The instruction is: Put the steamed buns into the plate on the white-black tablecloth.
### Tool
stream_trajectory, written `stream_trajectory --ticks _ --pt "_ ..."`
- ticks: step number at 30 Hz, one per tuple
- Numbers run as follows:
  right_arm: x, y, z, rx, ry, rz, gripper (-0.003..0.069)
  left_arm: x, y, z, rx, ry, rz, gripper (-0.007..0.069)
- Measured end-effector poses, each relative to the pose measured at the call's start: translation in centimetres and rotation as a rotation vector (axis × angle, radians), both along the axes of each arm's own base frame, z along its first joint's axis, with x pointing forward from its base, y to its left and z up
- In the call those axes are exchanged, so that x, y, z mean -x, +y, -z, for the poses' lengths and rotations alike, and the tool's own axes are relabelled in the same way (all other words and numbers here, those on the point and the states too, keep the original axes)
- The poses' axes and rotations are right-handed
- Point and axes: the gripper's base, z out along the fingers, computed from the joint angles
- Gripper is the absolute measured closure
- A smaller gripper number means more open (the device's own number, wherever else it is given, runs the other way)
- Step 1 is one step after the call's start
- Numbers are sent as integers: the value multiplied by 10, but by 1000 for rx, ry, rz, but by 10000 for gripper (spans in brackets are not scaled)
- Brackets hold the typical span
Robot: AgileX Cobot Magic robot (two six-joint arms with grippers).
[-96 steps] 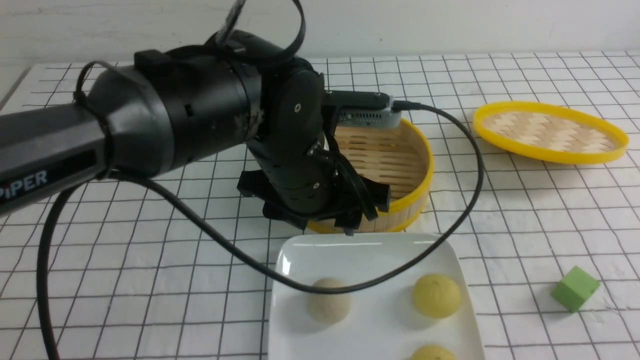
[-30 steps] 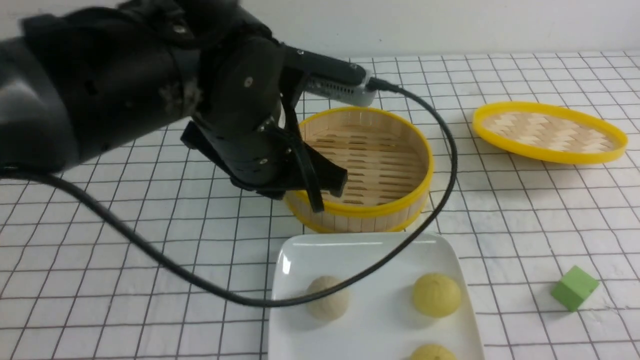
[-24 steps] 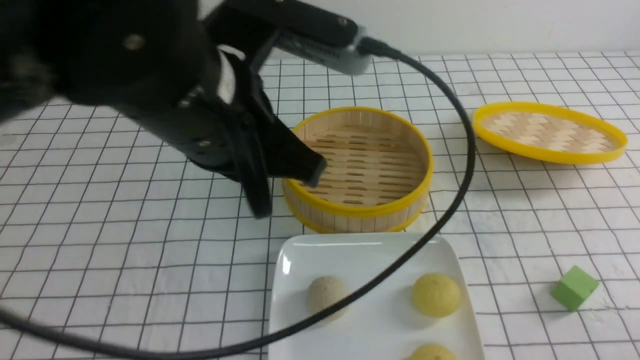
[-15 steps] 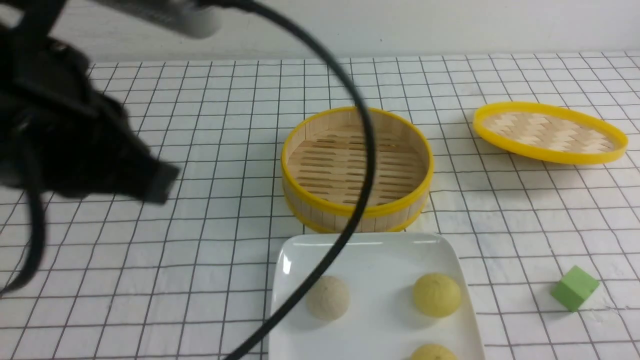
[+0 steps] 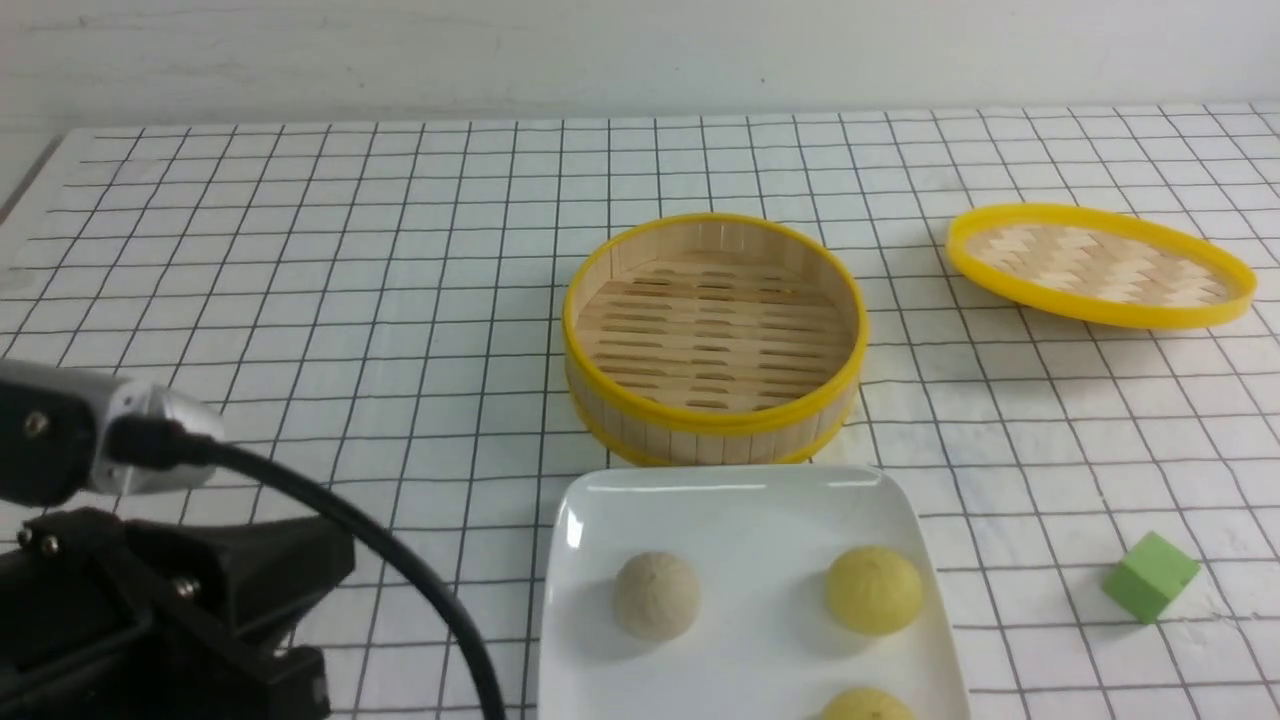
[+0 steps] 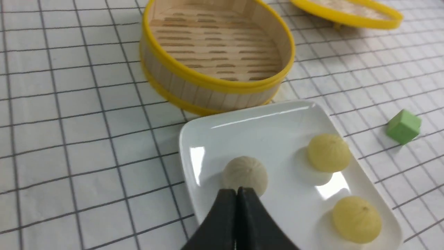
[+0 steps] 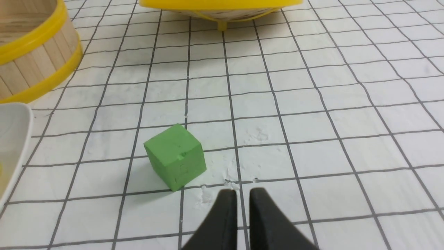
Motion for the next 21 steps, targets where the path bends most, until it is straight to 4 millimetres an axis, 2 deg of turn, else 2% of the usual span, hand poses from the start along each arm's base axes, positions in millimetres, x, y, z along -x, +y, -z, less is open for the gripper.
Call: stream_trajectory --ticks 5,8,21 --pt "0 0 0 0 0 0 570 1 1 17 -12 47 -12 603" --pt "0 0 0 0 0 0 567 1 2 21 -35 72 -25 601" --pt "0 0 0 0 0 0 555 0 4 22 -59 61 -29 588"
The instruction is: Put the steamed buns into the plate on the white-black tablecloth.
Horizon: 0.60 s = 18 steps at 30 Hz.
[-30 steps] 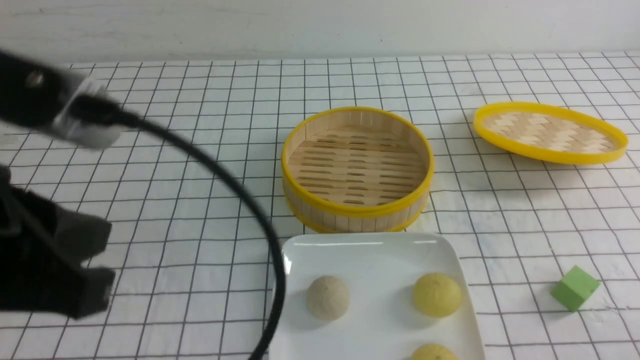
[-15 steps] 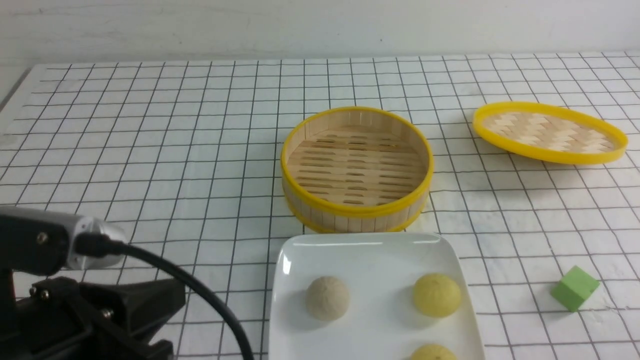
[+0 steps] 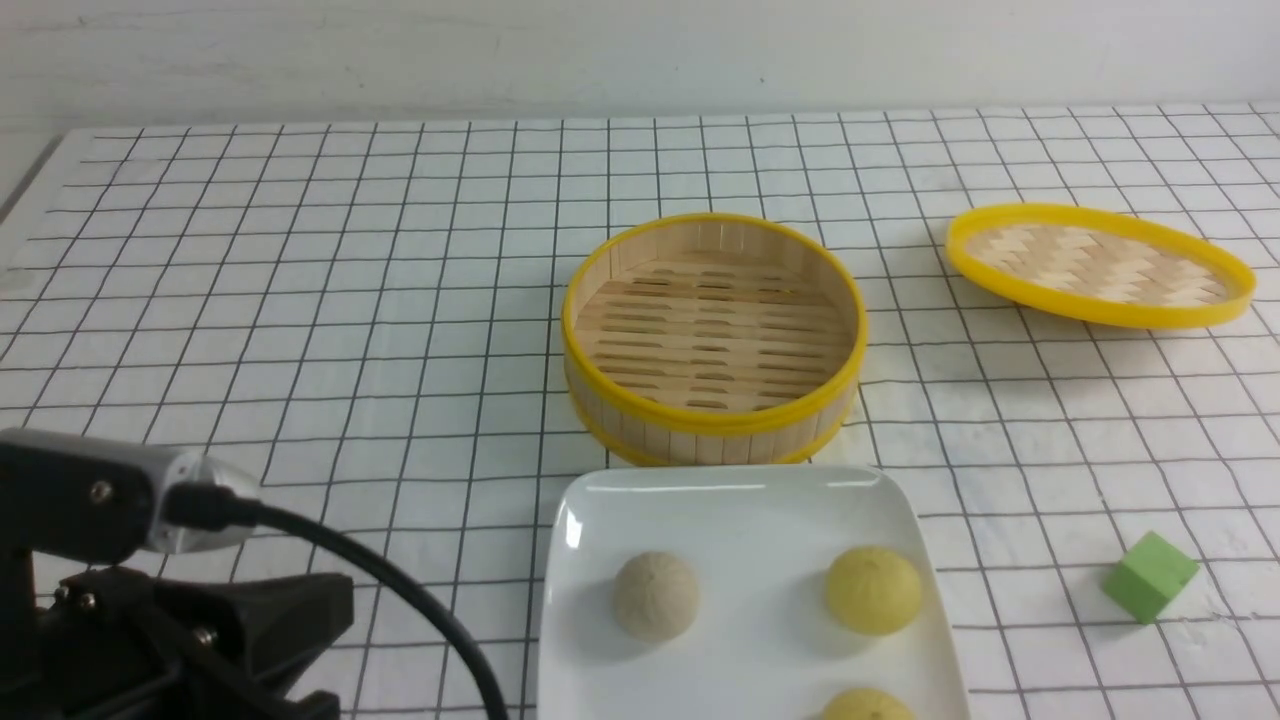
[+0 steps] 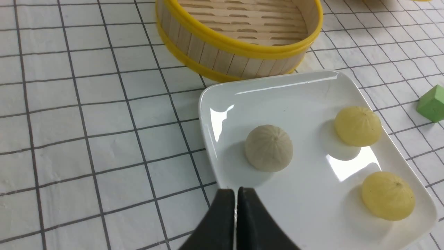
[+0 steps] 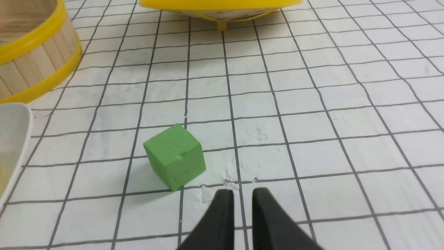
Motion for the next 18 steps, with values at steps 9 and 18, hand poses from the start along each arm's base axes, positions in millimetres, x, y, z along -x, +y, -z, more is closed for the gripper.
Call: stream_trajectory --ticks 9,18 --pt "0 0 0 0 0 0 549 6 18 16 -44 -80 -24 579" --pt "0 0 0 0 0 1 540 33 51 56 -99 -216 -120 570"
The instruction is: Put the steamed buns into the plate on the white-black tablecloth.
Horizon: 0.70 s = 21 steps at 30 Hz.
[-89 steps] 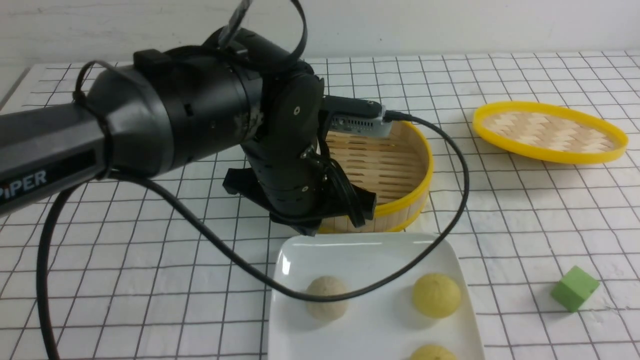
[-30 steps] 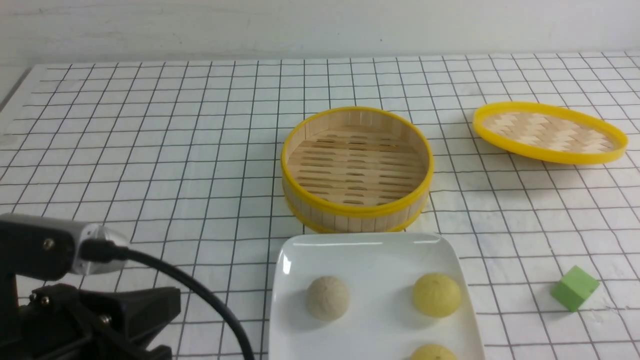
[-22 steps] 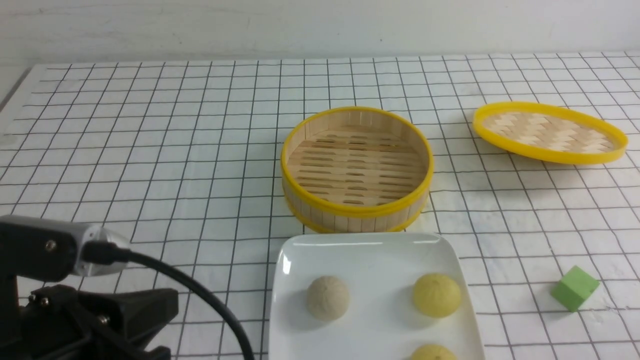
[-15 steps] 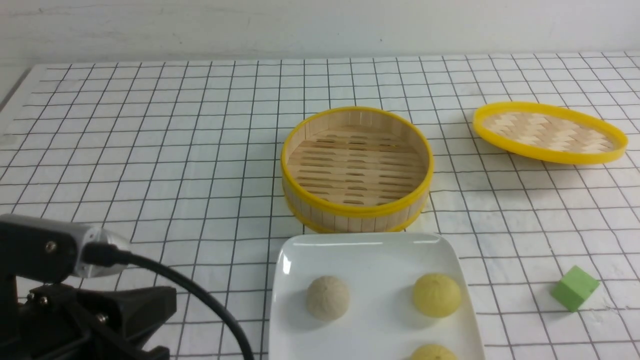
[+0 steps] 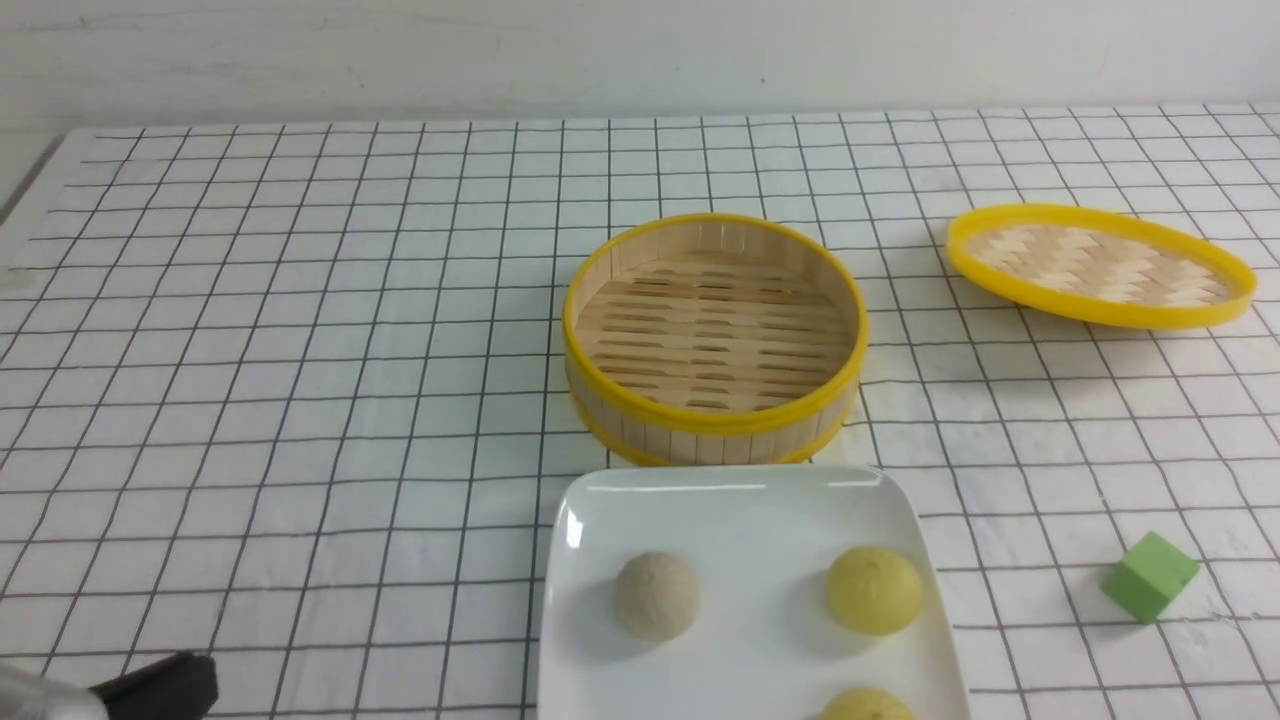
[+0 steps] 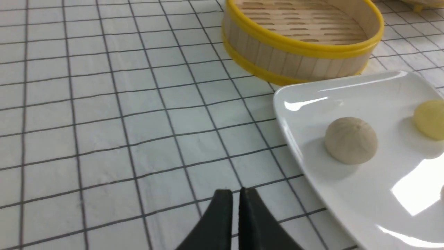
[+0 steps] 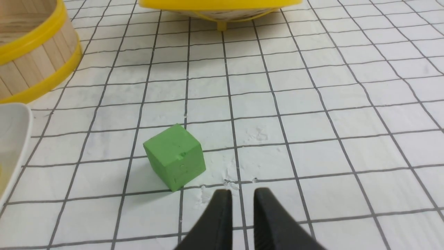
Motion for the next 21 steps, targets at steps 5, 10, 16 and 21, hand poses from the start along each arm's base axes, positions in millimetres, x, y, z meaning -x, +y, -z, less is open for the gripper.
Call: stream_trajectory --ticks 5,10,16,21 --pt "0 0 0 0 0 0 533 10 15 25 -24 -68 -163 566" --pt "0 0 0 0 0 0 529 12 20 39 -28 -72 -249 558" --pt "0 0 0 0 0 0 522 10 20 54 -34 -45 -257 551" --pt "0 0 0 0 0 0 515 10 21 53 -25 -61 -287 548"
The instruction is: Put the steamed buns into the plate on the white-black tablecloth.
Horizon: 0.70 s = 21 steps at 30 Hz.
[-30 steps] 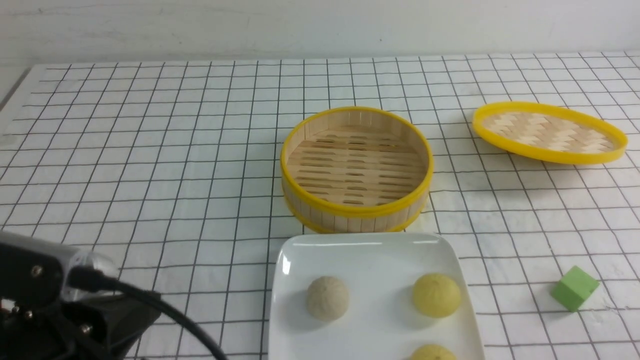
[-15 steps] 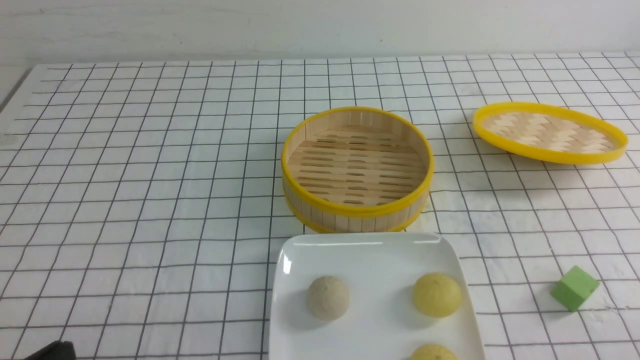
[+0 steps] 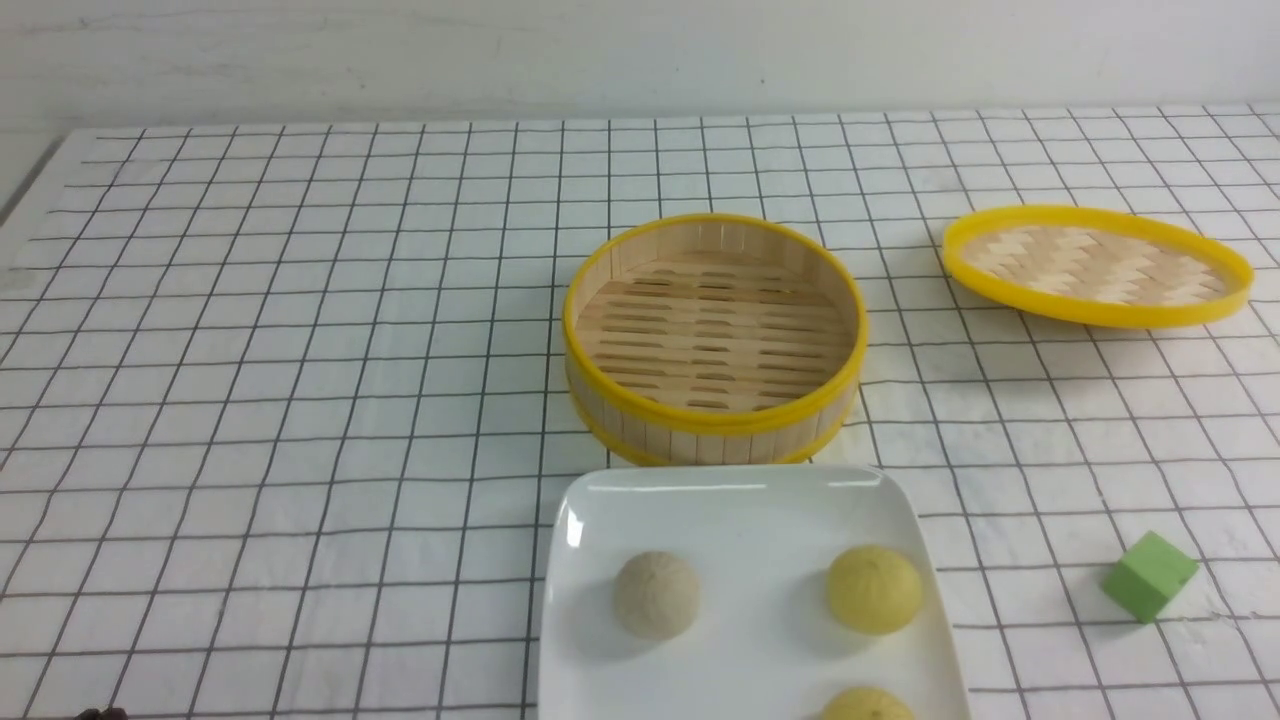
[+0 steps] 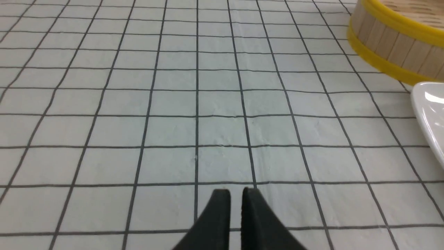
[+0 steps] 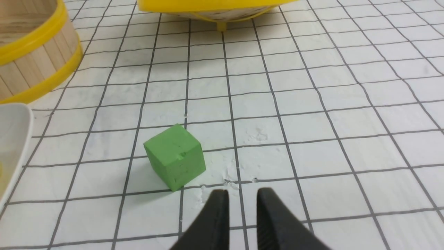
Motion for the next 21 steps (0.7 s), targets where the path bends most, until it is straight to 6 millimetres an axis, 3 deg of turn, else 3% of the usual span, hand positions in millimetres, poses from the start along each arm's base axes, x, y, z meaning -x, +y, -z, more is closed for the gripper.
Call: stream_trajectory --ticks 21 --pt "0 0 0 0 0 0 490 0 1 0 3 -1 -16 531"
